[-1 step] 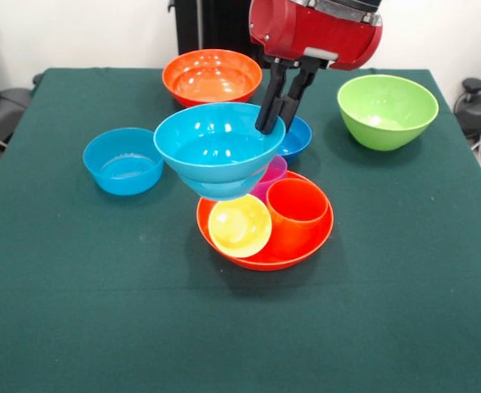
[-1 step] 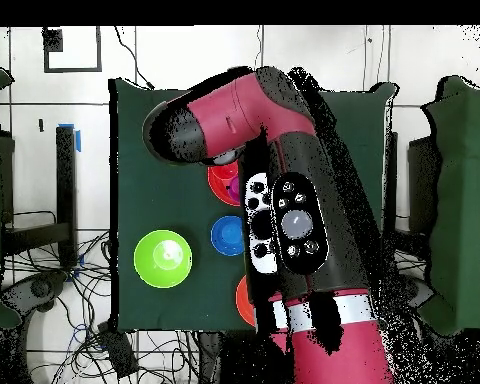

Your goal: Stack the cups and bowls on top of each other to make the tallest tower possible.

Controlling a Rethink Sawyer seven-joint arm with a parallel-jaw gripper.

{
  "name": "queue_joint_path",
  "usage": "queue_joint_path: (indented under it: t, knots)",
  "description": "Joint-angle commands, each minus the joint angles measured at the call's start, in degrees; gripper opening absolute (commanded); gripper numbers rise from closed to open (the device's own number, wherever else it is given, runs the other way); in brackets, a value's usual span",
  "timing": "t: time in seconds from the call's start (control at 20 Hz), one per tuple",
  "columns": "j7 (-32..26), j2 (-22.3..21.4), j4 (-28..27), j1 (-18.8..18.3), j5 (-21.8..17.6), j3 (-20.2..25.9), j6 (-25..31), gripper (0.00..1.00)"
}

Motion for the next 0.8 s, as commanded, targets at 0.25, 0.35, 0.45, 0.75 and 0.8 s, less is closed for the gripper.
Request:
queue_joint_path:
  t: [0.25,0.35,0.45,0.75,0.8]
  knots:
    - [-7.5,-0.3,5.8,-0.7,-0.2,0.4,-2.2,0.00]
    - [-7.5,-0.6,6.0,-0.8,-0.8,0.4,-3.7,0.00]
    - [-6.8,-1.1,6.7,-1.1,-1.2,0.4,-5.9,0.00]
    - [-1.8,-3.4,10.5,-1.2,-2.2,-0.8,-14.0,0.00]
    - [-1.1,-3.7,10.8,-0.9,-2.5,-1.3,-14.5,0.00]
